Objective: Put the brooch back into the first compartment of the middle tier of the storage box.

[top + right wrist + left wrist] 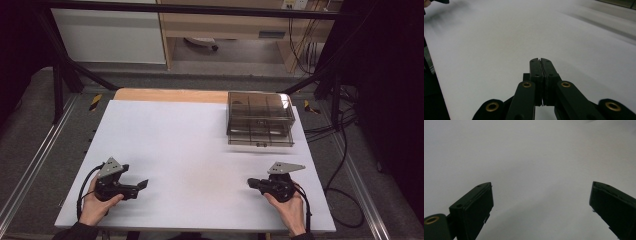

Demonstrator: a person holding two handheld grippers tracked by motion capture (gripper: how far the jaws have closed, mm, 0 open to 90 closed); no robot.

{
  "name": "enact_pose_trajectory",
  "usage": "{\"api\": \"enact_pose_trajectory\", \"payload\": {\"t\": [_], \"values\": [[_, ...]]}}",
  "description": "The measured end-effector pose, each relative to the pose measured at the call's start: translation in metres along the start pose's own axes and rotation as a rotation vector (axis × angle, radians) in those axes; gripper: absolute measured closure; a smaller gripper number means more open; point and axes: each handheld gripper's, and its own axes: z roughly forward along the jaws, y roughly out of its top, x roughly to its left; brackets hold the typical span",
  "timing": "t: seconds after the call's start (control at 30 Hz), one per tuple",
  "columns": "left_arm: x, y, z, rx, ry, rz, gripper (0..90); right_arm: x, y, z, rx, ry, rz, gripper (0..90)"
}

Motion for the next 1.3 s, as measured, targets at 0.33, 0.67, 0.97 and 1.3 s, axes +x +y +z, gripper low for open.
{"api": "enact_pose_trajectory", "payload": {"t": [0.33,0.67,0.97,1.3], "values": [[0.000,0.000,0.000,0.001,0.001,0.000,5.0,-0.001,0.007,0.001,-0.008,-0.015,-0.005,88.8],[0.000,0.000,0.000,0.000,0.001,-0.001,5.0,-0.002,0.016,0.002,-0.020,-0.029,-0.012,88.9],[0.000,0.000,0.000,0.001,0.001,-0.003,5.0,-0.004,0.022,0.000,-0.031,-0.048,-0.019,88.9],[0.000,0.000,0.000,0.001,0.003,-0.002,5.0,-0.006,0.029,0.000,-0.038,-0.069,-0.021,88.9]]}}
